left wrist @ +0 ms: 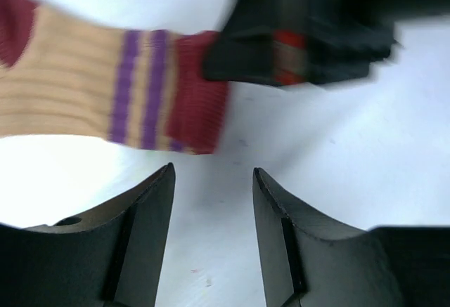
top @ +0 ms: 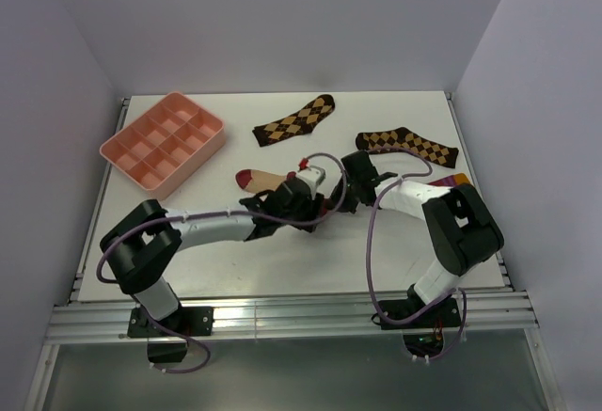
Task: Roll the socks
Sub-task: Roll the sock at the center of the board.
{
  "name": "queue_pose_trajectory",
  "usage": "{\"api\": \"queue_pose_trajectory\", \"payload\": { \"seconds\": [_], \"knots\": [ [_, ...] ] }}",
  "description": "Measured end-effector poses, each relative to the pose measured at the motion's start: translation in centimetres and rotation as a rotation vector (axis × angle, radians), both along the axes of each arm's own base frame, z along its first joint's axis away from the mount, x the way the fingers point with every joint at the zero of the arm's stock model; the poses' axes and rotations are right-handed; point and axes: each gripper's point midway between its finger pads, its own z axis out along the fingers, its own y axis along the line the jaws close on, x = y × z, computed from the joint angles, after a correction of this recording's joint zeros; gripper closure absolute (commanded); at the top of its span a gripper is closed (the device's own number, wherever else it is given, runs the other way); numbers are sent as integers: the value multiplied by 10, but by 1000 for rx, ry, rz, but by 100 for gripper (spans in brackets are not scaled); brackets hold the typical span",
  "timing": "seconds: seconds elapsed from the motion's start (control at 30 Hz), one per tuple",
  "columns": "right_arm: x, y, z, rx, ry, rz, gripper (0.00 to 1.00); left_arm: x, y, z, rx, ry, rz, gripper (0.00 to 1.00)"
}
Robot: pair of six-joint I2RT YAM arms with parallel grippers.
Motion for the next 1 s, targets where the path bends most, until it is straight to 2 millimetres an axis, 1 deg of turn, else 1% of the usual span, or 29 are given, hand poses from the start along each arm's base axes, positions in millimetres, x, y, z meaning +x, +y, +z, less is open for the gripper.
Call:
{"api": "queue_pose_trajectory", "payload": {
  "seconds": [0.03, 0.1, 0.23, 0.37, 0.53, 0.7, 0.87, 1.0],
  "knots": [
    [0, 0, 1, -3, 8, -1, 100, -10, -8, 2, 5, -43, -41, 47],
    [-2, -1, 1, -11, 27, -1, 100, -18, -15, 2, 20, -106, -82, 46],
    [-5, -2, -5, -23, 59, -4, 100, -14, -16, 4, 66, -214, -96, 47],
    [-6, -1, -6, -20, 69, -4, 100, -13, -27, 9, 85, -305, -129, 48],
    [-7, 0, -5, -16, 72, -1, 100, -18, -32, -6, 152, -345, -180, 51],
    [-8, 1, -6, -6, 81, 3, 100, -21, -33, -16, 206, -372, -216, 52],
    [-9, 3, -7, 2, 90, 5, 100, -20, -33, -28, 260, -387, -242, 53],
    [-9, 6, -7, 14, 96, 6, 100, -17, -34, -33, 301, -406, -257, 53]
  ]
}}
